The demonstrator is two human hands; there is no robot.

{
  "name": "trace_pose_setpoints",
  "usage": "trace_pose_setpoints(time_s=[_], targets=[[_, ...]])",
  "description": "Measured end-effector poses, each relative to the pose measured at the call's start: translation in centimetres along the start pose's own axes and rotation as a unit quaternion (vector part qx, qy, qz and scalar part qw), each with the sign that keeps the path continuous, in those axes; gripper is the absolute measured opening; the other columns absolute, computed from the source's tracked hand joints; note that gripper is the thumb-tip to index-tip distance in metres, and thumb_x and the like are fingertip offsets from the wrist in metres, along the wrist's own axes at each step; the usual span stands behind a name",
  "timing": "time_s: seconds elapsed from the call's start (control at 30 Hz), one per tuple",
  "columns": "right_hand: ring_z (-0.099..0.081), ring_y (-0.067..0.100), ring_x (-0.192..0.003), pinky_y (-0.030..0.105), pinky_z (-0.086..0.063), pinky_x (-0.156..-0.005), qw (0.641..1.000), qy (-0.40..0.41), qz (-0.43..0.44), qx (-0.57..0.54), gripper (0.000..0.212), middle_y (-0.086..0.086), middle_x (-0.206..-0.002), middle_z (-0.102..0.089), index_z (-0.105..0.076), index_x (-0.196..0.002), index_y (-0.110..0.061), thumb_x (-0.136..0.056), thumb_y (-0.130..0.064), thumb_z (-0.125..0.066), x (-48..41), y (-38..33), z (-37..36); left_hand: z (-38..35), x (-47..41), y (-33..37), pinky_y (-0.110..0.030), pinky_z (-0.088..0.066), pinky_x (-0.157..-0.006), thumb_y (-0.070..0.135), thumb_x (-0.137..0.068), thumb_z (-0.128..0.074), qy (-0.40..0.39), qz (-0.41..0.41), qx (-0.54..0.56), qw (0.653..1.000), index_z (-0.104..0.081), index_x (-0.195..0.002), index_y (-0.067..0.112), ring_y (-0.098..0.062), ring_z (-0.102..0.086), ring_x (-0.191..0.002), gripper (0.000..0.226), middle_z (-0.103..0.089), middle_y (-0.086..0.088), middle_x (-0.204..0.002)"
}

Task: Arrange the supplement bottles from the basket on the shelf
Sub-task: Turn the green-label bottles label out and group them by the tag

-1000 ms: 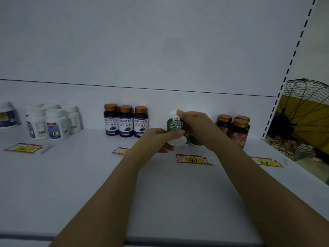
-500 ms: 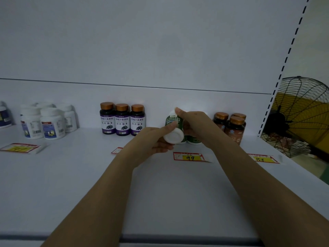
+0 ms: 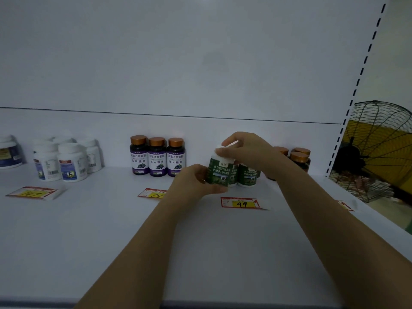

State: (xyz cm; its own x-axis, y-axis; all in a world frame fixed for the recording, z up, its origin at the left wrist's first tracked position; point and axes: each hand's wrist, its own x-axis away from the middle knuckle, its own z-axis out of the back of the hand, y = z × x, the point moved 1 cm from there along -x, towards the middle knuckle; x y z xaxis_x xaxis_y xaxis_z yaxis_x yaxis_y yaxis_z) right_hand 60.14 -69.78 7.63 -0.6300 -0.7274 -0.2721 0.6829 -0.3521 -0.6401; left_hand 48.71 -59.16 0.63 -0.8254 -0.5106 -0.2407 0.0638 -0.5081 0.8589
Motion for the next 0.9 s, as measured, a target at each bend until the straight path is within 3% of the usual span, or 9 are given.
trace_pose_setpoints(time_s=[0.1,0.17,0.3,0.47,0.7,0.8,0.9], targets=[[-0.063,0.016,-0.092,0.027,-0.051,-0.071,1.000,0.018,0.021,0.014,0.032,0.002,-0.108,-0.064,-0.059,-0.109,-0.021,-0.085,-0.041,-0.065,-1.5,-1.6,1.4,0.0,0.0,-0.2,-0.014,-0.041,-0.068,0.044,-0.070,-0.077,0.005,0.015,-0.018,1.000,-0.055,-0.117,0.021,-0.004,-0.058,-0.093,0.057,-0.061,0.009,-0.109],[-0.063,0.016,-0.094,0.026,-0.050,-0.073,0.998,0.052,0.034,-0.012,0.034,0.003,-0.111,-0.064,-0.060,-0.113,-0.020,-0.085,-0.038,-0.065,-2.9,-2.7,2.3,-0.2,-0.1,-0.5,-0.016,-0.040,-0.070,0.049,-0.076,-0.071,0.012,0.025,-0.044,0.999,-0.053,-0.122,0.018,-0.007,-0.055,-0.097,0.059,-0.058,0.005,-0.113],[-0.054,0.017,-0.099,0.020,-0.041,-0.063,0.994,0.082,0.061,0.036,0.038,0.006,-0.121,-0.057,-0.056,-0.122,-0.015,-0.088,-0.030,-0.063,-6.0,-4.0,2.4,-0.7,-0.5,-0.9,-0.018,-0.037,-0.079,0.036,-0.090,-0.060,0.016,0.004,-0.107,0.994,-0.054,-0.122,0.015,-0.006,-0.050,-0.095,0.039,-0.058,0.000,-0.118],[-0.050,0.023,-0.117,0.022,-0.036,-0.080,0.983,0.047,0.062,0.166,0.041,0.010,-0.130,-0.053,-0.053,-0.127,-0.009,-0.089,-0.021,-0.061,-8.3,-3.1,0.1,-1.1,-0.8,-1.2,-0.017,-0.035,-0.080,0.025,-0.093,-0.055,0.010,-0.019,-0.152,0.988,-0.054,-0.121,0.016,-0.007,-0.048,-0.095,0.030,-0.054,-0.001,-0.118],[-0.053,0.021,-0.098,0.028,-0.042,-0.073,0.970,0.005,0.038,0.241,0.036,0.013,-0.119,-0.058,-0.059,-0.117,-0.003,-0.086,-0.021,-0.062,-8.3,-0.4,-2.7,-1.2,-0.9,-1.1,-0.018,-0.037,-0.082,0.021,-0.092,-0.054,0.005,-0.023,-0.167,0.986,-0.055,-0.121,0.012,-0.013,-0.052,-0.100,0.030,-0.053,-0.004,-0.118],[-0.057,0.027,-0.102,0.030,-0.046,-0.077,0.958,-0.010,0.037,0.285,0.031,0.016,-0.112,-0.063,-0.062,-0.110,0.001,-0.086,-0.018,-0.061,-8.1,0.2,-3.3,-1.2,-0.7,-1.0,-0.019,-0.037,-0.082,0.020,-0.093,-0.053,-0.001,-0.012,-0.171,0.985,-0.054,-0.122,0.011,-0.015,-0.052,-0.104,0.030,-0.053,-0.006,-0.119],[-0.052,0.029,-0.110,0.034,-0.044,-0.092,0.927,-0.022,0.055,0.370,0.034,0.013,-0.117,-0.060,-0.062,-0.116,-0.005,-0.091,-0.027,-0.056,-7.8,-0.8,-3.6,-1.2,-0.7,-0.9,-0.019,-0.037,-0.082,0.019,-0.093,-0.052,-0.004,-0.008,-0.177,0.984,-0.055,-0.121,0.011,-0.016,-0.052,-0.104,0.029,-0.053,-0.006,-0.119]])
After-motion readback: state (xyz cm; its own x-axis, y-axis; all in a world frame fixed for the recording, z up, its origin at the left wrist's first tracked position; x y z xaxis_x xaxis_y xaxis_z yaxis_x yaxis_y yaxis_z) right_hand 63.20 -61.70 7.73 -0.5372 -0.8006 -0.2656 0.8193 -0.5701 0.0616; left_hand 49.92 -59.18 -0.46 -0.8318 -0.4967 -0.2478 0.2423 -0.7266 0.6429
